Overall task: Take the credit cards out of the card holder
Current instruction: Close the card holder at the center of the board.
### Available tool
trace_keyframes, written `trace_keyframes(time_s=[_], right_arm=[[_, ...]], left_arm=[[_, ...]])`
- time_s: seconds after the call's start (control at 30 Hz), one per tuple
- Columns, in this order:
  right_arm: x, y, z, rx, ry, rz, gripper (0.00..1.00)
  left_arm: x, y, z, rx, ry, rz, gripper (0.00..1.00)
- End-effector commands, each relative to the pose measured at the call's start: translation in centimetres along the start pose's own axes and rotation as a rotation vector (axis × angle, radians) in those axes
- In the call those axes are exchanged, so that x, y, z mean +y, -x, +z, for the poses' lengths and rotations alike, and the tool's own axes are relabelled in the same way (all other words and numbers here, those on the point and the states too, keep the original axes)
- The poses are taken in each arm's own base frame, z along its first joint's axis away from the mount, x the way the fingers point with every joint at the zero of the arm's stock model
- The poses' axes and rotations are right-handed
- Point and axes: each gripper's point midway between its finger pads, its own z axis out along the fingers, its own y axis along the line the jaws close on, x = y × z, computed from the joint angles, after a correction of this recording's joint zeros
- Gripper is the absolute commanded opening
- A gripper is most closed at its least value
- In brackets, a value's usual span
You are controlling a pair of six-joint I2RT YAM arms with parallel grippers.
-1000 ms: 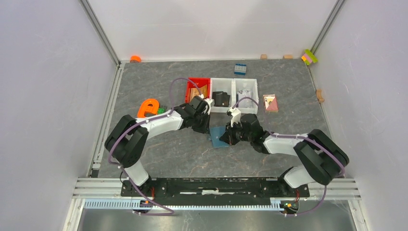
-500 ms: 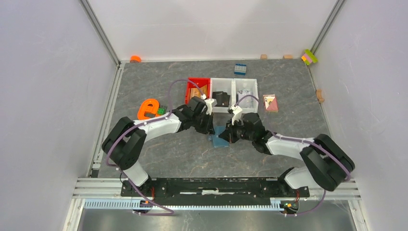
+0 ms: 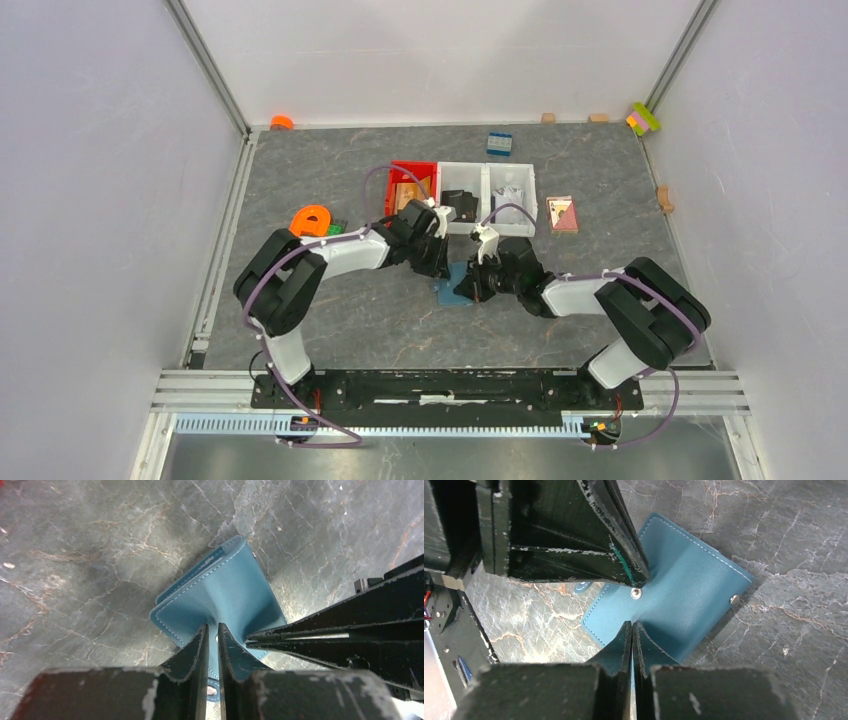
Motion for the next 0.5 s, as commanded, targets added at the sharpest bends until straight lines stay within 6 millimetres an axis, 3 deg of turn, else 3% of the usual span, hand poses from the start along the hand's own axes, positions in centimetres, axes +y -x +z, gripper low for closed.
trace_keyframes(time_s=[0.0,0.17,0.27,0.33,0.47], right_arm=[[-1.2,-1.4,0.4,0.031,-0.029,0.06,0.03],[-0.5,1.4,-1.4,-0.086,-0.021,0.019,0.02],[-0.7,3.7,-3.2,-0.184,-0.076,-0.05,0.03],[-1.1,5.0,-4.5,-0.238,-0.135,-0.096,0.06],[-2.5,7.8,-8.0,-0.38,-0.285,-0.164,0.22]], left_arm=[[1.7,0.2,1.1,0.025,0.096,-0.037,0.17],[1.2,1.2,0.3,-0.027,0.085,-0.028,0.15],[0.4,2.7,-2.1,-0.142,0.075,0.0,0.16],[0.0,3.7,-4.1,-0.227,0.081,0.02,0.22],[0.5,5.0,-8.5,-0.394,0.147,0.046,0.37]])
